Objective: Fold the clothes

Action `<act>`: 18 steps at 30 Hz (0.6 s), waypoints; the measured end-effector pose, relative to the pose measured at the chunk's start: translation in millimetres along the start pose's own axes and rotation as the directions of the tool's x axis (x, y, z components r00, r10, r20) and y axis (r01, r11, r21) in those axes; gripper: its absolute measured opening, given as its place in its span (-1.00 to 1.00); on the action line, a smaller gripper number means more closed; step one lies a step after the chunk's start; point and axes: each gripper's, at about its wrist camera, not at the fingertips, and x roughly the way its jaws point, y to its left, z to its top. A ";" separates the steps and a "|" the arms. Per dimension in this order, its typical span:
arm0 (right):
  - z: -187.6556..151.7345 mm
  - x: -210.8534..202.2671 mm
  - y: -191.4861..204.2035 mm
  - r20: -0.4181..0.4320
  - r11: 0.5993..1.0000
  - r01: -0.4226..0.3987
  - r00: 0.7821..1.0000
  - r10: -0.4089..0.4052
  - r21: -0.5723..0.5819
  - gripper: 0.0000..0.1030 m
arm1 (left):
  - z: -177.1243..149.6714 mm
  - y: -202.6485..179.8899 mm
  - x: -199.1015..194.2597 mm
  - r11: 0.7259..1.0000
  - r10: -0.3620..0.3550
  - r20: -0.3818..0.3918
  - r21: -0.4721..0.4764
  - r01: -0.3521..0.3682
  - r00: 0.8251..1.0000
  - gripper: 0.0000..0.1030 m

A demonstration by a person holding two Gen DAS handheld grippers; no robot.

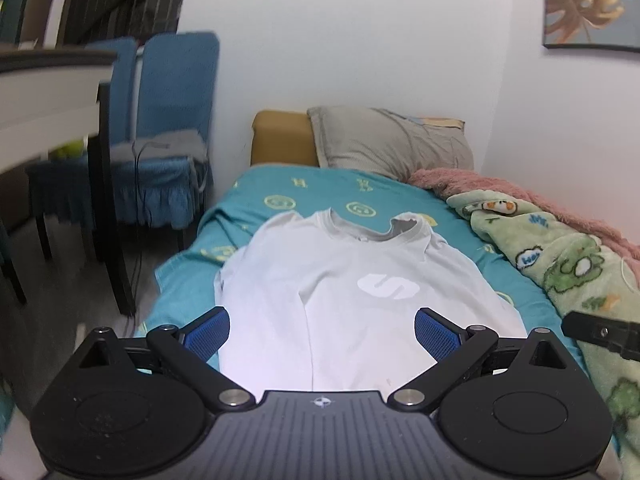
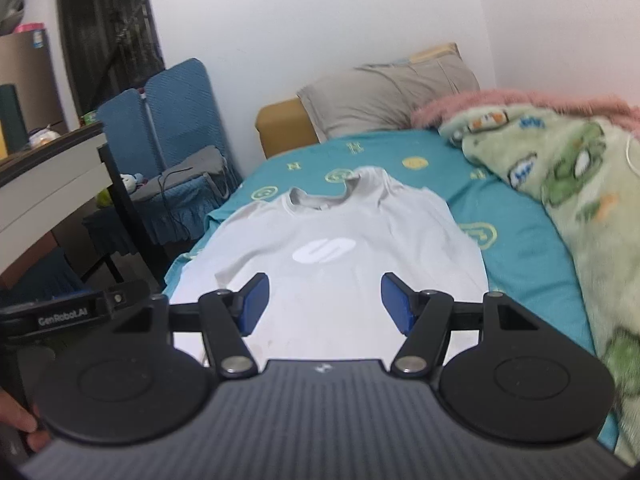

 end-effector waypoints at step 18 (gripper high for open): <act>0.6 67.7 -24.1 -0.145 0.961 -0.140 0.973 0.178 0.239 0.26 | 53.8 128.6 194.4 0.924 -0.010 -0.163 -0.380 -0.053 0.986 0.98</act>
